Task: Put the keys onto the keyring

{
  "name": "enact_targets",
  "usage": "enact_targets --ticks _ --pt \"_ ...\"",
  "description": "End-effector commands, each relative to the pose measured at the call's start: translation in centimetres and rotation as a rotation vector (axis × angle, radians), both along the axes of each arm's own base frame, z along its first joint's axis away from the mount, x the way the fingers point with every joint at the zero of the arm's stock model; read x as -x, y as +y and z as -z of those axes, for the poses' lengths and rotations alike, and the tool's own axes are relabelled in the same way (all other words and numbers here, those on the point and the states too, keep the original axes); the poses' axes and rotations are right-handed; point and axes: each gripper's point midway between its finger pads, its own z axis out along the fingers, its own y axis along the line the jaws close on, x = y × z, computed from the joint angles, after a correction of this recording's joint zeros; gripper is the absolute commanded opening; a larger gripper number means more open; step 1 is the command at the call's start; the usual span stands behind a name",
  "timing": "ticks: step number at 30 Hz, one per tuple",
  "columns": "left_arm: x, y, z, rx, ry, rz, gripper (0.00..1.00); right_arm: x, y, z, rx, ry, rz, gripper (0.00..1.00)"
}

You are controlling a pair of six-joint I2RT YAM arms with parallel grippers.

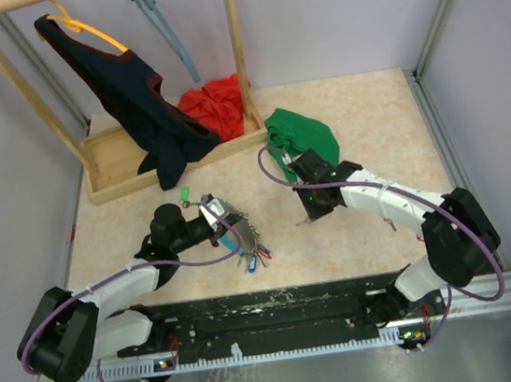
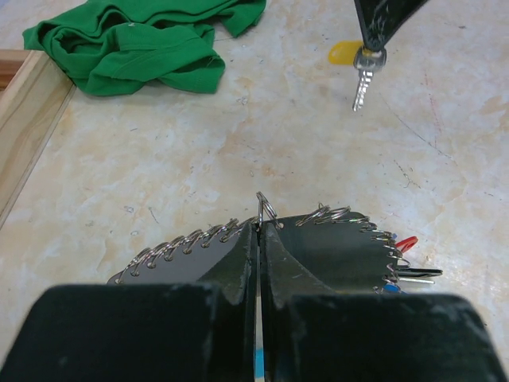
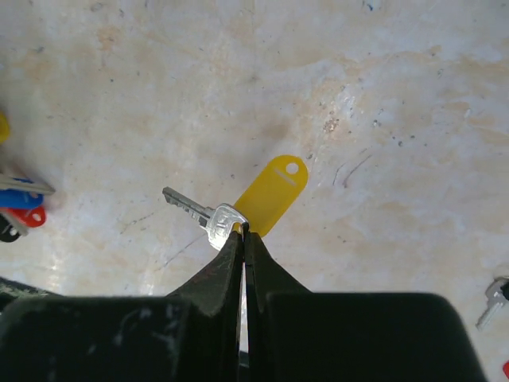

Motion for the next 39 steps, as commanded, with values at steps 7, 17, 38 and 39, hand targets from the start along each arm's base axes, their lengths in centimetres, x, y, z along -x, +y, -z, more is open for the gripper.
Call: enact_targets --ticks 7,17,38,39 --pt "-0.2 -0.7 -2.1 0.045 -0.049 0.032 0.01 3.5 -3.7 -4.6 0.201 0.189 0.055 0.0" --pt "-0.2 -0.7 -1.9 0.041 -0.041 0.035 0.01 0.1 -0.3 -0.3 0.144 0.167 -0.028 0.0" --pt "-0.3 -0.7 -1.8 0.038 -0.036 0.027 0.01 -3.9 2.6 -1.0 -0.031 -0.087 -0.005 0.35" --pt "-0.3 -0.7 -1.8 0.039 -0.037 0.027 0.01 -3.7 2.5 -0.9 -0.047 -0.102 0.0 0.35"
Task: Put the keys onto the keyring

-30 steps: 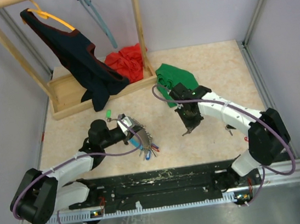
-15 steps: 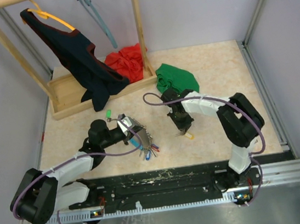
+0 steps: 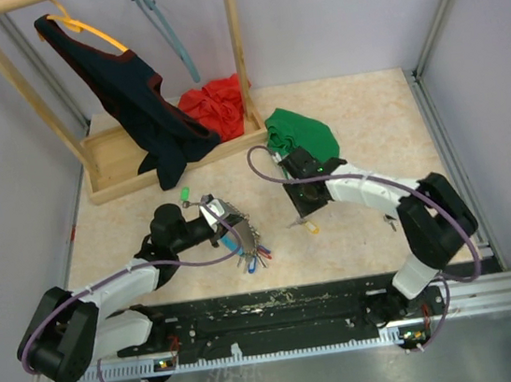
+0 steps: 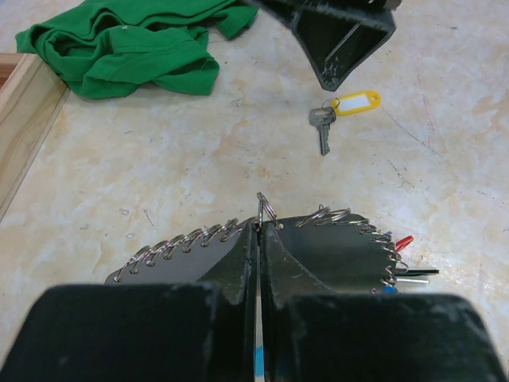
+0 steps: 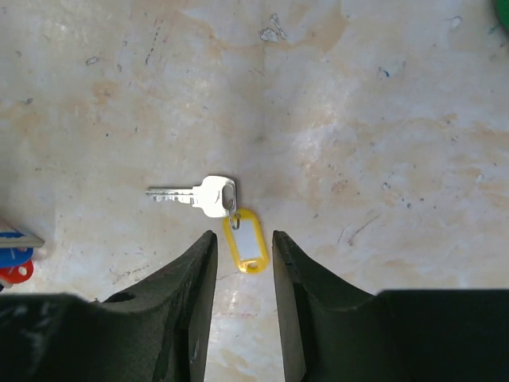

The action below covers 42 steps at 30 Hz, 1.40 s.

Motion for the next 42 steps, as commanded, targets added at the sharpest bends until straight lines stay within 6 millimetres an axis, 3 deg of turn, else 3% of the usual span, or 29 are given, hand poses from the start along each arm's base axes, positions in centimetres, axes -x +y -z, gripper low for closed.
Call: enact_targets --ticks 1,6,14,22,33,42 --pt "-0.6 -0.5 -1.8 0.036 -0.04 0.007 0.01 -0.6 0.7 -2.3 -0.122 -0.148 0.035 0.35" --pt "-0.5 -0.5 -1.7 0.036 -0.038 0.006 0.01 0.2 1.7 -2.3 -0.266 -0.246 0.004 0.35" --pt "-0.5 -0.5 -1.9 0.039 -0.041 0.006 0.01 -0.1 1.8 -1.7 -0.26 -0.436 0.039 0.34" --pt "-0.5 -0.5 -1.9 0.04 -0.04 0.01 0.01 -0.1 0.7 -1.0 -0.201 -0.437 0.076 0.27" --pt "-0.4 -0.5 -1.9 0.042 -0.039 0.014 0.01 0.1 1.3 0.2 -0.199 -0.399 0.043 0.16" --pt "-0.4 -0.6 -1.9 0.041 -0.037 0.017 0.01 0.1 1.4 0.9 -0.189 -0.386 0.037 0.15"
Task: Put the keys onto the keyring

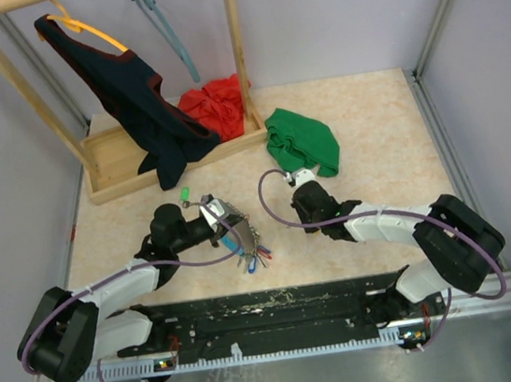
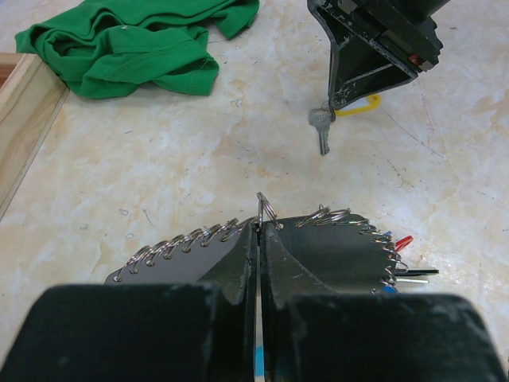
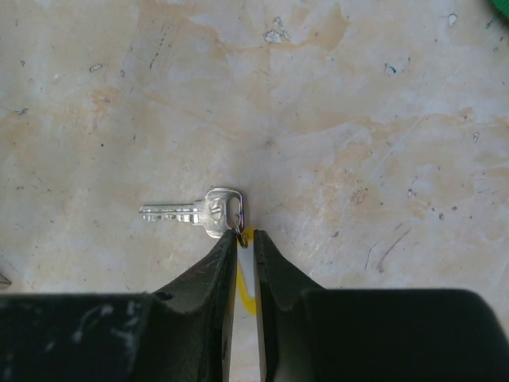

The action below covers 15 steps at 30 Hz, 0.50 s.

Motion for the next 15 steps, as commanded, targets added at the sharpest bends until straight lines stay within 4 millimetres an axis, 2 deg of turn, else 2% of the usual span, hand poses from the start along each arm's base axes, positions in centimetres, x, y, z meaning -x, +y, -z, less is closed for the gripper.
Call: enact_targets --ticks 1,15 --pt "-0.38 -0.56 -1.9 0.041 -0.038 0.017 0.01 -1.12 1.31 -1.04 -0.041 -0.044 -0.007 0.14" --pt "-0.27 -0.62 -2.0 0.043 -0.039 0.024 0.01 -1.05 1.11 -0.21 -0.016 -0.029 -0.011 0.07"
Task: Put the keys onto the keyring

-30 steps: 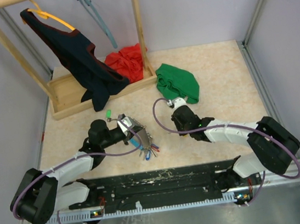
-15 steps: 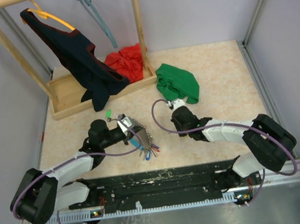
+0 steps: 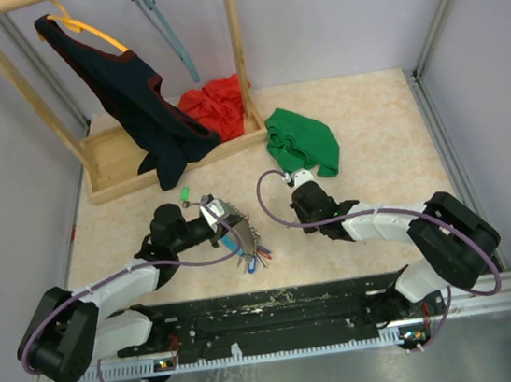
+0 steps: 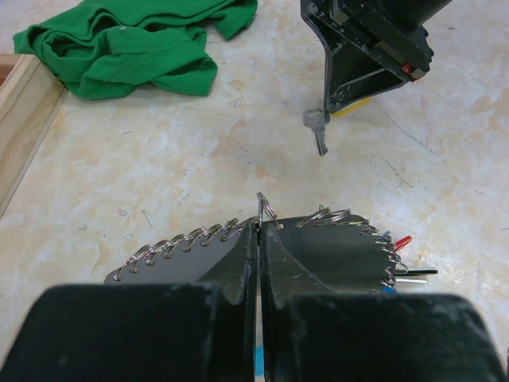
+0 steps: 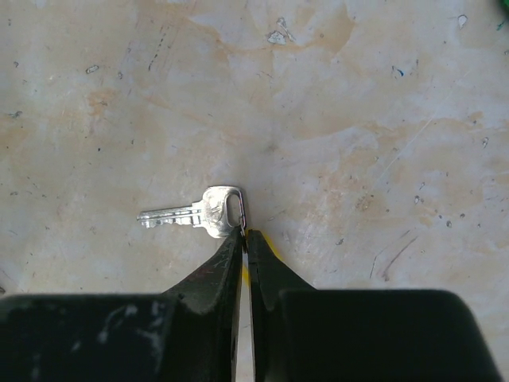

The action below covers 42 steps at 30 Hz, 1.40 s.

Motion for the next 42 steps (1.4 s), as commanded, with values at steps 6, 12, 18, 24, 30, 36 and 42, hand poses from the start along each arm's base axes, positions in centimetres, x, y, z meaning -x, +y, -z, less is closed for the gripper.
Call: enact_targets --ticks 6,12,18,24,30,36,42 --pt "-0.2 -0.6 -2.2 0.048 -0.046 0.026 0.01 -0.9 1.2 -2.6 -0.016 -0.056 -0.06 0.0" --pt "0.0 -0.8 -3.2 0.082 -0.067 0.036 0.01 -0.9 2.7 -7.4 -0.031 -0.104 -0.212 0.0" --pt "0.6 -0.7 -4.2 0.125 -0.112 0.051 0.01 0.6 3.7 -10.5 0.009 -0.089 -0.428 0.0" --pt "1.6 -0.6 -5.2 0.173 -0.183 0.092 0.01 1.3 5.8 -13.6 -0.08 -0.233 -0.615 0.0" --pt "2.0 -1.0 -5.4 0.174 -0.232 0.142 0.01 3.8 7.4 -14.3 -0.125 -0.305 -0.868 0.0" --pt "2.5 -1.8 -4.9 0.149 -0.229 0.224 0.01 4.8 8.1 -15.8 -0.084 -0.35 -1.05 0.0" --pt "3.1 -2.0 -4.1 0.123 -0.227 0.281 0.01 5.5 9.7 -16.5 -0.052 -0.425 -1.166 0.0"
